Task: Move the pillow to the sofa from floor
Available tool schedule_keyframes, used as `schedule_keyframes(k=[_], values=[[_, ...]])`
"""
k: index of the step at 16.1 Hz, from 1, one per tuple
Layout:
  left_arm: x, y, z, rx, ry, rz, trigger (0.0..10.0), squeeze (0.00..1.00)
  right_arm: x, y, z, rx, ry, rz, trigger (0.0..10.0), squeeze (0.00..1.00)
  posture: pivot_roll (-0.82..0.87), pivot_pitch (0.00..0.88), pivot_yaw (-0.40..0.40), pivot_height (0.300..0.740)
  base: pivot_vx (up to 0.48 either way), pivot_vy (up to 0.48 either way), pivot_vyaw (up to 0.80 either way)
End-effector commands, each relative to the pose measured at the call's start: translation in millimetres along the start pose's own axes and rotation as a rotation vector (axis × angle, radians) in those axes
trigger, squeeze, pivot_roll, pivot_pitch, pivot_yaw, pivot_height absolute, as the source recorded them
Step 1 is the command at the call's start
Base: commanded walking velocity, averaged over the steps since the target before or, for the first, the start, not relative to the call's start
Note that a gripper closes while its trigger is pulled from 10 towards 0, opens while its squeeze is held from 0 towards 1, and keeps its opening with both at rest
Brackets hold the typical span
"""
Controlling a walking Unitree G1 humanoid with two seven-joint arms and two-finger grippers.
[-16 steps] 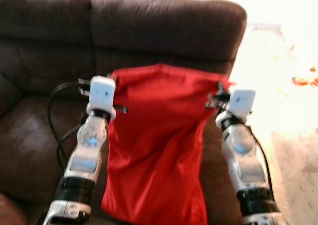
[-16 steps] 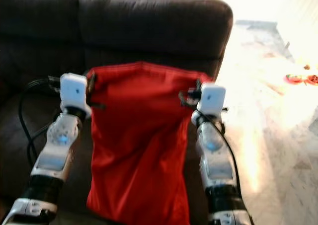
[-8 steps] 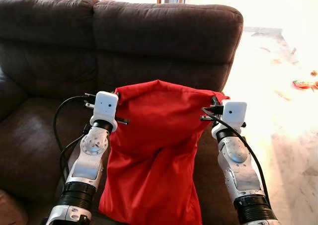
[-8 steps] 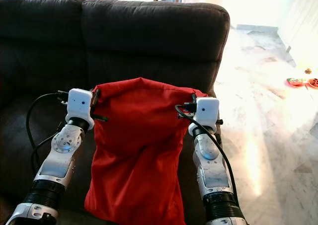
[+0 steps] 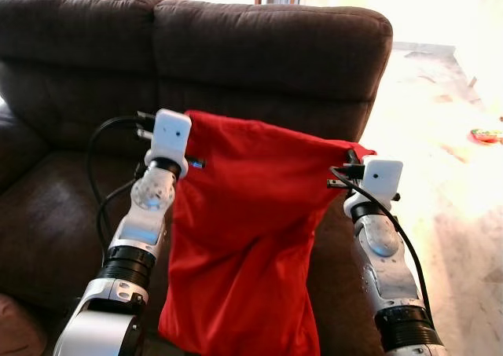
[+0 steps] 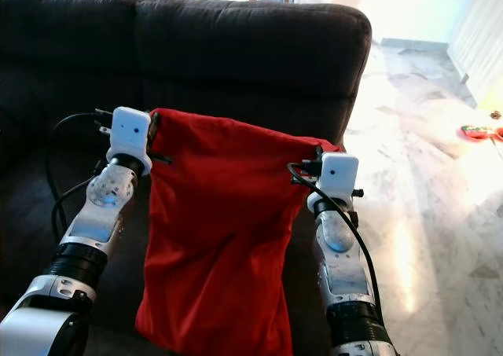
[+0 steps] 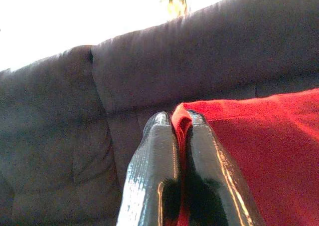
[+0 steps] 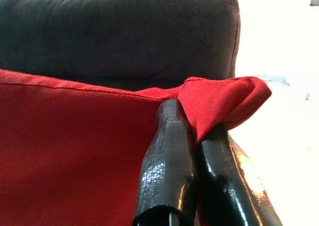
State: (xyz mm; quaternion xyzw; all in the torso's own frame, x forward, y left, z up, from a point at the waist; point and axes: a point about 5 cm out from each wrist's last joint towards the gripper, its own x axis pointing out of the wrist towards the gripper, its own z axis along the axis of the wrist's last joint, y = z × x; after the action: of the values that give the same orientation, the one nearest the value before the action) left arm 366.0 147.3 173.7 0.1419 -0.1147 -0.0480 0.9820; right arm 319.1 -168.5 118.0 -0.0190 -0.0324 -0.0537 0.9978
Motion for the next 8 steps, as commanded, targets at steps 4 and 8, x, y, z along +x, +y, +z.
schedule_keyframes(k=[4,8], values=[[41.5,1.4,40.9,0.051,-0.110,-0.011,10.0,0.00,1.0,-12.5,3.8,-0.005,-0.028,-0.057,10.0,0.00,0.00,0.000,0.005,0.740,0.000,0.000,0.00],[63.3,-7.5,66.7,0.095,-0.119,-0.060,10.0,0.00,-2.5,-11.6,4.4,0.006,-0.037,-0.073,10.0,0.00,-0.03,0.000,0.037,0.740,0.000,0.000,0.00]])
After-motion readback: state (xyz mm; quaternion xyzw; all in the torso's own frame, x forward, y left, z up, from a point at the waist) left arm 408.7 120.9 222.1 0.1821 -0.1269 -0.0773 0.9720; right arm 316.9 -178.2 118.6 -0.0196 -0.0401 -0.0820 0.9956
